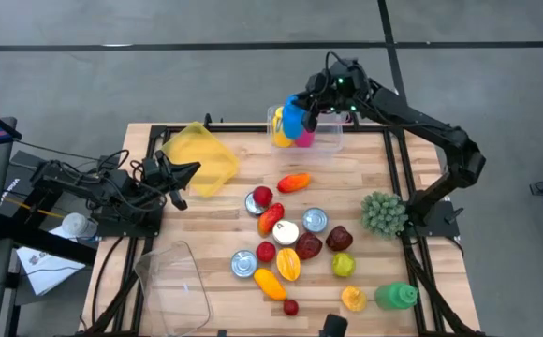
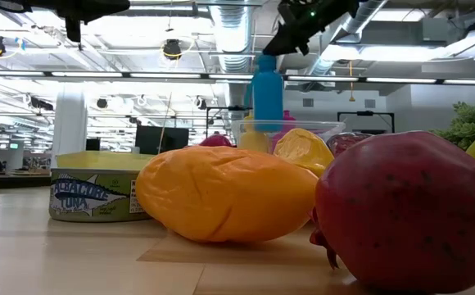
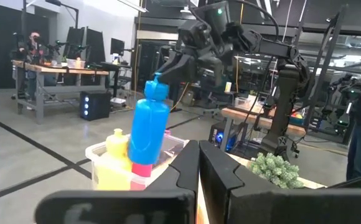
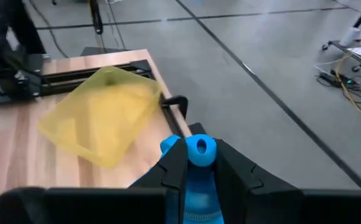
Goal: Pick & Place Food Item
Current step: Put the blue water bottle into the white transparent bin, then put the green water bottle into the white transparent bin
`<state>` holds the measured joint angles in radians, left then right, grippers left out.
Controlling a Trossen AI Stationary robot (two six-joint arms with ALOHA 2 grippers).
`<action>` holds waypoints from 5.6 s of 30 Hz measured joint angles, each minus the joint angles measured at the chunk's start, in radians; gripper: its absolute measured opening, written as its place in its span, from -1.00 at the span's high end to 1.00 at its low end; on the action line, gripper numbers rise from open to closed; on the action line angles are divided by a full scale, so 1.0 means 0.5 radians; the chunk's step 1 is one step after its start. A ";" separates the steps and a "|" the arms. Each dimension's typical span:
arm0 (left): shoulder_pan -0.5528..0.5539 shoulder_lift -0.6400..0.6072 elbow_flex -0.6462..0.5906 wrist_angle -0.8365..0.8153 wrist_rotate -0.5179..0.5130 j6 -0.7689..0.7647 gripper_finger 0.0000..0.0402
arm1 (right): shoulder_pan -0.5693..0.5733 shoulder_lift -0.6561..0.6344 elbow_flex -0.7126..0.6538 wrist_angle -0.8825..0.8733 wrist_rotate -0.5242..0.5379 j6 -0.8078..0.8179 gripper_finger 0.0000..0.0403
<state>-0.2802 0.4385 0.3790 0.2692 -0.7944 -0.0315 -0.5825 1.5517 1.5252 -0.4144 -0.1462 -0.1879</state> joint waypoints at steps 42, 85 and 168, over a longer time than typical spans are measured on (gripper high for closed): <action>0.000 -0.001 0.000 0.000 0.009 0.001 1.00 | 0.014 0.211 -0.487 0.482 0.033 0.137 0.72; 0.000 -0.001 0.000 0.001 0.003 0.001 1.00 | 0.040 0.199 -0.759 0.885 0.026 0.274 0.30; 0.000 0.000 0.000 0.044 0.010 0.001 1.00 | 3.586 -0.303 -0.227 -1.950 0.401 3.191 -0.50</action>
<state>-0.2801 0.4383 0.3790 0.2913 -0.7895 -0.0311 1.2105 1.4000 1.4117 -1.3895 0.0545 1.4074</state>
